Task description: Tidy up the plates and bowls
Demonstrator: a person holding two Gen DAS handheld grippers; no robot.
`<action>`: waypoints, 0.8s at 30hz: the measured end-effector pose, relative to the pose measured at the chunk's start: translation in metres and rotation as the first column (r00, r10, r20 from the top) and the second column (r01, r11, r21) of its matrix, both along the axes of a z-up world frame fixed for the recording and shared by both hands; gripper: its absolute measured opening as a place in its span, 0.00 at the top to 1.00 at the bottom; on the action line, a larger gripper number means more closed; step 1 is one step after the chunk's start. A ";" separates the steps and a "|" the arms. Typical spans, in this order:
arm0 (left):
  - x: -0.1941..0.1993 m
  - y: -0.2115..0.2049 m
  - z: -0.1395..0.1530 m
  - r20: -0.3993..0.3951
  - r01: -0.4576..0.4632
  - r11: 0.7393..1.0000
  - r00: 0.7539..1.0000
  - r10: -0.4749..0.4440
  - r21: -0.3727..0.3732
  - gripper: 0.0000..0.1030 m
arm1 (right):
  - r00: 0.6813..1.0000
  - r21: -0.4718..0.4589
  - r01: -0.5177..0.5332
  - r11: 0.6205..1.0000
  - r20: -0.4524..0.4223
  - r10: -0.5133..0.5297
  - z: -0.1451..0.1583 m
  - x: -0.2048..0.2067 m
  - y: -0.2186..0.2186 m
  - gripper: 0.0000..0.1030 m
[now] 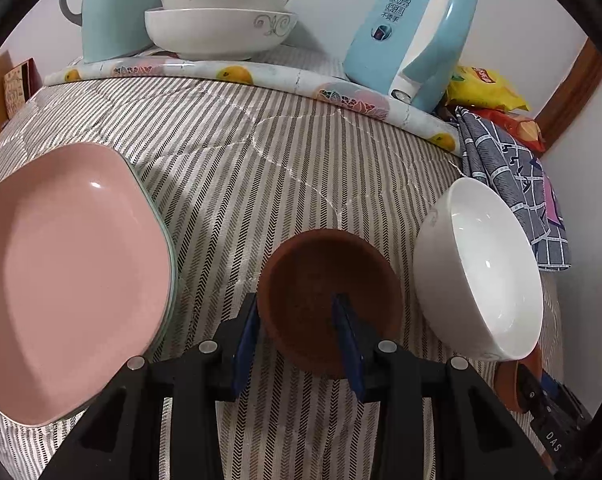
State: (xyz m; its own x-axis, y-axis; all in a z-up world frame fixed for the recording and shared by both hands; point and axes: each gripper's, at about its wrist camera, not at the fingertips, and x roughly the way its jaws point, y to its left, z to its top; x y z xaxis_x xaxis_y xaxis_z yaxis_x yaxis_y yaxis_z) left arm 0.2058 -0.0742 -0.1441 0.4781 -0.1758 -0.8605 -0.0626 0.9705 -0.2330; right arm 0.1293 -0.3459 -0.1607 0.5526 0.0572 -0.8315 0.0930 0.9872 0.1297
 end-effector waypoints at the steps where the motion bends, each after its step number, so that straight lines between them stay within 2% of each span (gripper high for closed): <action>1: 0.001 0.000 0.000 -0.003 0.000 1.000 1.000 0.000 0.000 0.65 | 1.000 -0.007 0.001 1.000 0.002 -0.001 0.000 0.000 0.001 0.58; 3: 0.000 0.001 0.000 0.000 -0.005 1.000 1.000 0.005 -0.010 0.66 | 1.000 -0.017 0.003 1.000 0.005 -0.002 0.000 0.000 0.003 0.59; 5: 0.000 0.000 -0.001 0.009 -0.007 1.000 1.000 0.007 -0.008 0.72 | 1.000 -0.011 -0.002 1.000 0.001 0.002 0.001 0.000 0.004 0.64; 7: -0.001 0.000 0.000 0.015 -0.009 1.000 1.000 0.009 -0.009 0.81 | 1.000 -0.002 -0.016 1.000 -0.006 0.016 0.002 0.001 0.007 0.77; 8: -0.002 0.002 0.000 0.020 -0.016 1.000 1.000 0.017 -0.013 0.84 | 1.000 0.003 -0.023 1.000 -0.011 0.023 0.003 0.002 0.009 0.80; 12: -0.004 0.005 0.006 0.039 -0.014 0.999 0.999 0.016 -0.045 0.91 | 1.000 -0.051 -0.024 0.998 -0.015 0.023 0.007 0.004 0.017 0.87; 24: -0.017 0.004 0.020 0.067 0.040 0.998 0.997 -0.037 -0.053 0.92 | 1.000 -0.030 -0.005 1.000 0.016 0.006 0.021 -0.001 0.022 0.92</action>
State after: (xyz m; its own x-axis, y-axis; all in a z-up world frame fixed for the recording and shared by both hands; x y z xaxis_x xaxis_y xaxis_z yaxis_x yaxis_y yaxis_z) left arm 0.1885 -0.0705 -0.1245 0.5256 -0.2405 -0.8160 -0.0081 0.9577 -0.2875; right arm 0.1278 -0.3237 -0.1401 0.5654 0.0355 -0.8241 0.0856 0.9911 0.1014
